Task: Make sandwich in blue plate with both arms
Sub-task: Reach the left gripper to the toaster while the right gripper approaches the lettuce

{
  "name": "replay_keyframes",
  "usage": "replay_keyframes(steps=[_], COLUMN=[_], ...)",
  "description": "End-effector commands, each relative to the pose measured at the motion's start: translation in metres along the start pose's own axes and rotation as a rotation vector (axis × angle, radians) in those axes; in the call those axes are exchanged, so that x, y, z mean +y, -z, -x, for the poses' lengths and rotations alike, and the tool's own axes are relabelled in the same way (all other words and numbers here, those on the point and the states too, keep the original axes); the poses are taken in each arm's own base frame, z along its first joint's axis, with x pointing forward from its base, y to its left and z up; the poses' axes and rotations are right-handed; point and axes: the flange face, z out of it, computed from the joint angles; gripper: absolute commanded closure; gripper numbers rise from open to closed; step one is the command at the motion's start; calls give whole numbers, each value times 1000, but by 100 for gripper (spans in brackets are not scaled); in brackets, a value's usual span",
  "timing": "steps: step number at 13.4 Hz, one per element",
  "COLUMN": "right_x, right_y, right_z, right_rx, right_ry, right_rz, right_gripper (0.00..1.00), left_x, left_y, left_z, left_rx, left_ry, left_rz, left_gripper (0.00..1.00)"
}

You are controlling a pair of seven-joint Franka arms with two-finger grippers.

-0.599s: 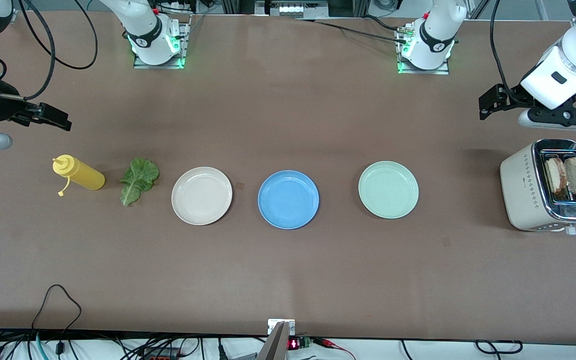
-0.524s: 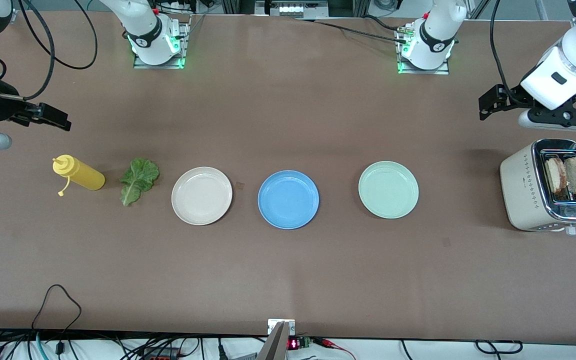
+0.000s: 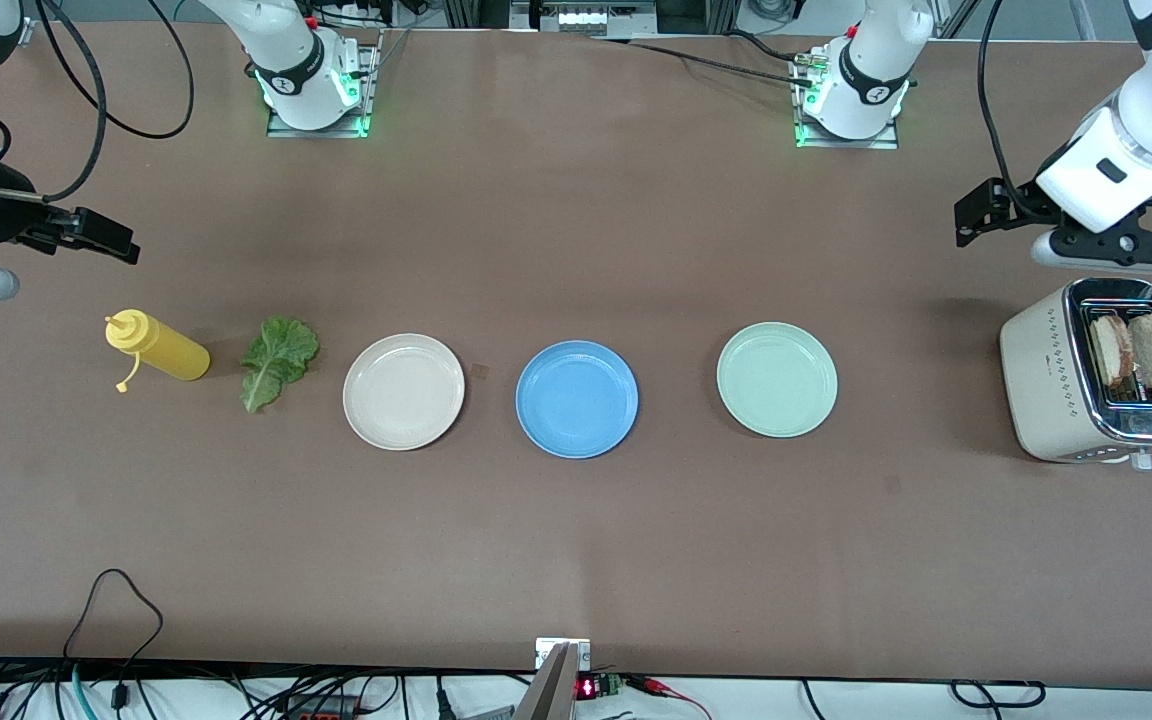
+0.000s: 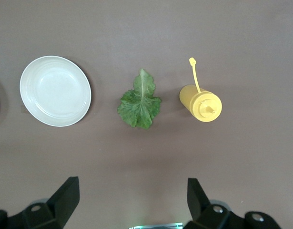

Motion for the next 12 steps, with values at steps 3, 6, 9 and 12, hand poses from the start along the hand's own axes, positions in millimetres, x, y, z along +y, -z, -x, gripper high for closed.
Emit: replay_keyframes(steps=[3,6,9,12], right_x=[6,6,1,-6], right_y=[-4,-7,-28,-44], right_z=[-3,-5,-15,-22], right_rx=[-1,-5,-50,-73], right_ry=[-22,-19,-10,14], right_rz=[2,2,0,14], right_gripper=[0,0,0,0], left_x=[-4,-34,-96,-139], left_y=[-34,-50,-81,-99], left_z=[-30,-53,-66,-83], left_rx=[-202,-240,-271,-210], left_ry=[-20,13,-10,7], left_rz=[21,32,-96,-227], left_gripper=[0,0,0,0])
